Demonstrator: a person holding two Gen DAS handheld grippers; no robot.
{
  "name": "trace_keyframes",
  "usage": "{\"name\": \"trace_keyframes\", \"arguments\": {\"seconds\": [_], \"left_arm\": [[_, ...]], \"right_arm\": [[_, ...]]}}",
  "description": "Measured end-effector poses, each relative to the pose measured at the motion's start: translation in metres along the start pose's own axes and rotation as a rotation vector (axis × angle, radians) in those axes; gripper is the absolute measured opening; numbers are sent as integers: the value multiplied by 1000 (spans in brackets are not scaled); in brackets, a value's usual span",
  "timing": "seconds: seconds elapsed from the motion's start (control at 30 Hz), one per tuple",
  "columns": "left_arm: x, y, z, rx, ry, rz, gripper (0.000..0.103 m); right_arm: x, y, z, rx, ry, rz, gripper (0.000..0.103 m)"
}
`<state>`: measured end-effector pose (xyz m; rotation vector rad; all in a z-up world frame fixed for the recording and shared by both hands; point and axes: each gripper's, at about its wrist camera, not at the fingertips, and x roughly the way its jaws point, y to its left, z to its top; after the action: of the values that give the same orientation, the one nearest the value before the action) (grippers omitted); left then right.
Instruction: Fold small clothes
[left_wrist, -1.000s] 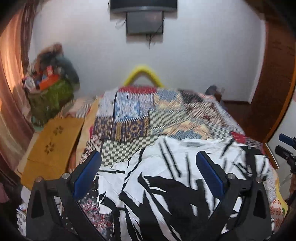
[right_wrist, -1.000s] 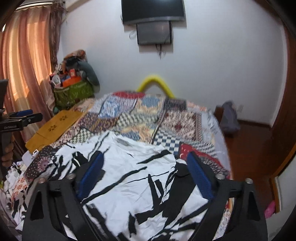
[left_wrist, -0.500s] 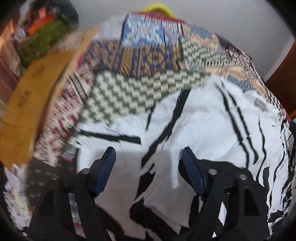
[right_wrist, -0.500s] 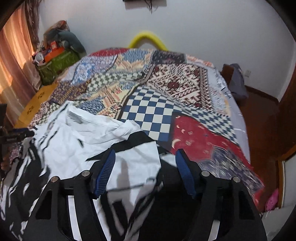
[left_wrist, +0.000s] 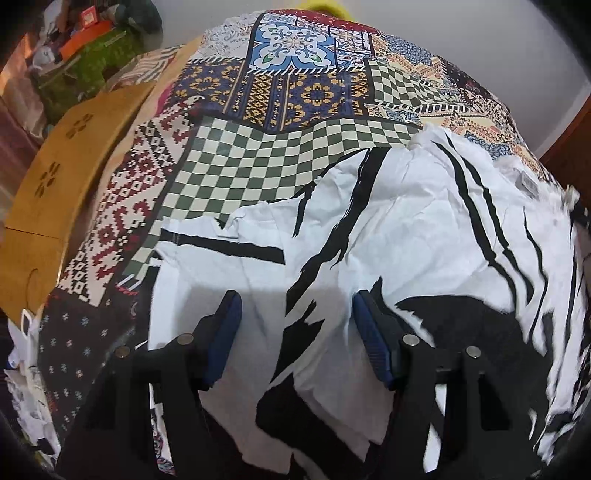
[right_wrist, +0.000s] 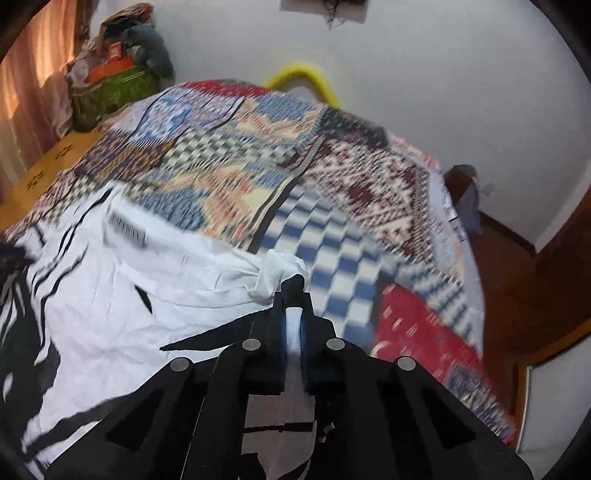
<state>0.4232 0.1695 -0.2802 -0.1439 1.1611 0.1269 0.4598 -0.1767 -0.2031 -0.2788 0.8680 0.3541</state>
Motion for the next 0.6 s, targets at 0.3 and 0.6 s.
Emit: {"name": "trace_keyframes", "arguments": {"seconds": [0.3,0.6], "left_arm": [[-33,20,-3,-28,-45,46,64],[-98,76,-25,-175,-82,-9,64]], "right_arm": [[11,-1,14,57,44,-28,9],[-70,24,3,58,-80,128,39]]}}
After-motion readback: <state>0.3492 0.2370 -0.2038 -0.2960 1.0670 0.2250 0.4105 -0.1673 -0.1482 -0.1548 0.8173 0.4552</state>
